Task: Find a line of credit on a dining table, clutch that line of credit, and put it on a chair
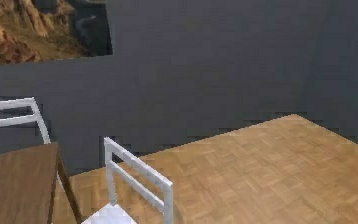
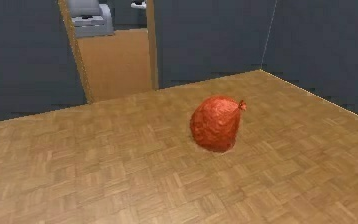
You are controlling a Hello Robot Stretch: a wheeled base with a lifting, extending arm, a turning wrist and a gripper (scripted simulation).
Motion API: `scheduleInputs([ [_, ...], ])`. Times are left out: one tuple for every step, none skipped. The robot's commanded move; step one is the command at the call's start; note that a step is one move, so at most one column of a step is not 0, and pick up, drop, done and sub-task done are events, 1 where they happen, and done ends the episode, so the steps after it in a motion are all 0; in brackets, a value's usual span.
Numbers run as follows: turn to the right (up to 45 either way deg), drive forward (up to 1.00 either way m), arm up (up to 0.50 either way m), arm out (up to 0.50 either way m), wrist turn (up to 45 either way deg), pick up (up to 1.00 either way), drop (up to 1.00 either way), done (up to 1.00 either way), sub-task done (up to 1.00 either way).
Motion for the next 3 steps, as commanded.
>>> scheduleInputs([
  [0.0,0.1,0.0,0.0,0.0,0.0,0.0,0.0,0.0],
  [-45.0,0.0,0.0,0.0,0.0,0.0,0.0,0.0,0.0],
  [-45.0,0.0,0.0,0.0,0.0,0.0,0.0,0.0,0.0],
])
